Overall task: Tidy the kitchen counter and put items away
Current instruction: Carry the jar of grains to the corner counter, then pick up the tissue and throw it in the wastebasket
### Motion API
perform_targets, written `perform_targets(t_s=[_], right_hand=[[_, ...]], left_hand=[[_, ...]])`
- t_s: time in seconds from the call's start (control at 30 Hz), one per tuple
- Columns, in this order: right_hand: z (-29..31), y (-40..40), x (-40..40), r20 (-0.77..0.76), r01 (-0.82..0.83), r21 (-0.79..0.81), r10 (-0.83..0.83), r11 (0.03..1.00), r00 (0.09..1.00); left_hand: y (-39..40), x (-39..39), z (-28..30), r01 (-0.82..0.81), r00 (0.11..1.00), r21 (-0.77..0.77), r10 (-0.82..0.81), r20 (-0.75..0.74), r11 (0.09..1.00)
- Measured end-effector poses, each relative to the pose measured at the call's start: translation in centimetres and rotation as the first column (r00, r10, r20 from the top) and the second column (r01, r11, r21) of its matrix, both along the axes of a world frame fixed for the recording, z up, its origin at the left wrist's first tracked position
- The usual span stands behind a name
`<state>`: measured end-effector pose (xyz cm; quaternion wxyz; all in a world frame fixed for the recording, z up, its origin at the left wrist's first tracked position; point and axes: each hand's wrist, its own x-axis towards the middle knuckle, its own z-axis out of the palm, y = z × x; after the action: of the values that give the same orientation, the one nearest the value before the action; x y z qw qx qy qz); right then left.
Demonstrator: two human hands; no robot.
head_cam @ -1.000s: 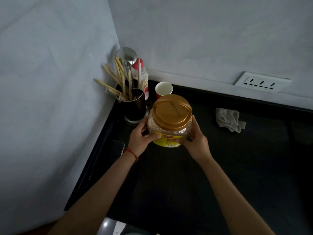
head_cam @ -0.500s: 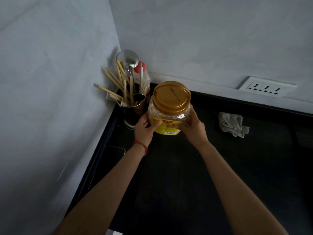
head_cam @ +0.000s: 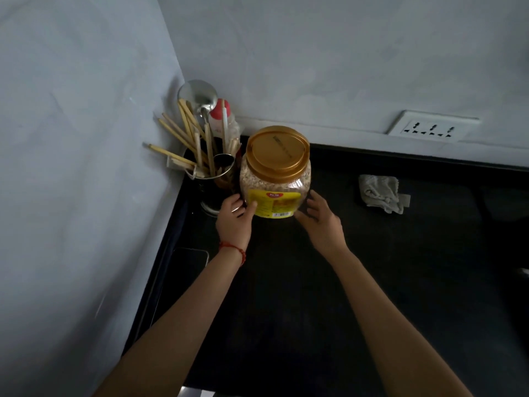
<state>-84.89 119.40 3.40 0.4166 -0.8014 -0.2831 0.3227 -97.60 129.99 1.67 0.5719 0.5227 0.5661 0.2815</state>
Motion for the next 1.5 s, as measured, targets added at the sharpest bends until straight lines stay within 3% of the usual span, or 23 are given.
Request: perform_targets(t_s=[0.07, 0.17, 0.37, 0.57, 0.77, 0.93, 1.1, 1.2, 1.33, 1.5], right_hand=[[-0.3, -2.1, -0.8, -0.029, 0.065, -0.039, -0.066, 0.997, 0.997], [-0.8, -6.3, -2.1, -0.067, 0.152, -0.071, -0.157, 0.986, 0.985], [-2.0, -17.9, -4.3, -0.098, 0.421, -0.135, -0.435, 0.897, 0.895], [-3.7, -30.9, -7.5, -0.091, 0.755, -0.11, -0.763, 0.646, 0.64], [-6.2, -43.1, -13.0, -0.121, 0.904, -0.154, -0.916, 0.399, 0.383], [-9.3, -53.4, -19.0, -0.198, 0.949, -0.256, -0.971, 0.185, 0.136], [-11.5, -62.1, -25.7, -0.251, 0.937, -0.349, -0.962, -0.01, -0.104], [-12.5, -65.9, -29.4, -0.26, 0.91, -0.399, -0.938, -0.113, -0.23], [-13.7, -69.4, -33.0, -0.299, 0.855, -0.474, -0.875, -0.211, -0.381], [-14.4, -73.7, -32.4, -0.32, 0.813, -0.506, -0.812, -0.289, -0.488]], left_hand=[[-1.6, -0.5, -0.1, 0.018, 1.0, -0.011, -0.018, -0.025, 1.0], [-4.2, -1.1, -0.8, 0.184, 0.979, -0.032, -0.186, -0.076, 0.982], [-9.9, -1.6, -1.6, 0.565, 0.791, -0.072, -0.564, -0.236, 0.822], [-16.0, -0.7, -2.3, 0.772, 0.585, -0.08, -0.753, -0.301, 0.631], [-25.0, 1.2, -2.3, 0.893, 0.421, -0.036, -0.86, -0.288, 0.449], [-36.0, 2.1, -2.6, 0.956, 0.274, -0.023, -0.92, -0.281, 0.292], [-46.5, 2.1, -5.1, 0.989, 0.03, -0.133, -0.96, -0.28, 0.069], [-51.4, 1.8, -6.2, 0.979, -0.074, -0.204, -0.952, -0.297, -0.012], [-55.6, 2.1, -7.9, 0.946, -0.168, -0.319, -0.929, -0.329, -0.058], [-59.0, 4.7, -10.6, 0.881, -0.196, -0.474, -0.907, -0.372, 0.004]])
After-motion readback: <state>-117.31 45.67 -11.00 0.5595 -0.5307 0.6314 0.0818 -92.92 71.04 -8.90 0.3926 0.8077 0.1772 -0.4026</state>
